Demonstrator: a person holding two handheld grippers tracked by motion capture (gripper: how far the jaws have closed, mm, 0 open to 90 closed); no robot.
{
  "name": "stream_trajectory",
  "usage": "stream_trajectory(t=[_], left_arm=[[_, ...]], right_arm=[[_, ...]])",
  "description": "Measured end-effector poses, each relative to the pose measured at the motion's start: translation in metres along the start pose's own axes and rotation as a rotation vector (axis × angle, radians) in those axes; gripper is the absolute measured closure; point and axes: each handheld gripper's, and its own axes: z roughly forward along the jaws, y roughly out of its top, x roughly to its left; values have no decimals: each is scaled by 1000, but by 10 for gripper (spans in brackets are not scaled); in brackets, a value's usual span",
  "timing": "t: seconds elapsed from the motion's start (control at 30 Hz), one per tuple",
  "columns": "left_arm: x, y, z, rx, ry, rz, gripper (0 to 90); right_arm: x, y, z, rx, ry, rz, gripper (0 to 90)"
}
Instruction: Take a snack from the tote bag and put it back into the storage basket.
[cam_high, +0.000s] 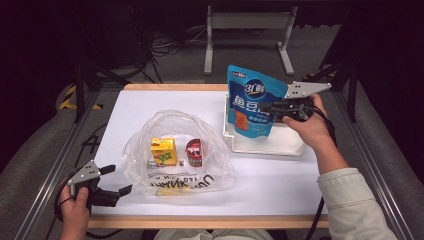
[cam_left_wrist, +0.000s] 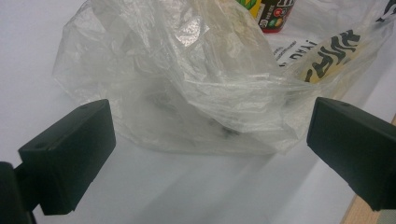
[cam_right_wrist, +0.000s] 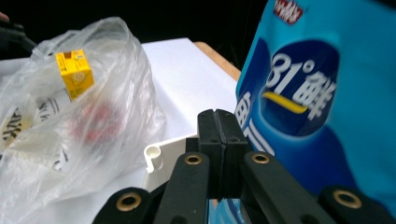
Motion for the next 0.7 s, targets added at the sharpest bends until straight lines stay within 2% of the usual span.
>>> stream_trajectory(t=[0.27,0.7], left_arm=[[0,0,0,2,0,-2,16],[0,0,0,0,0,-1,16]], right_arm=[[3,-14,10,66,8,4,900],[6,-38,21,110,12,26,900]])
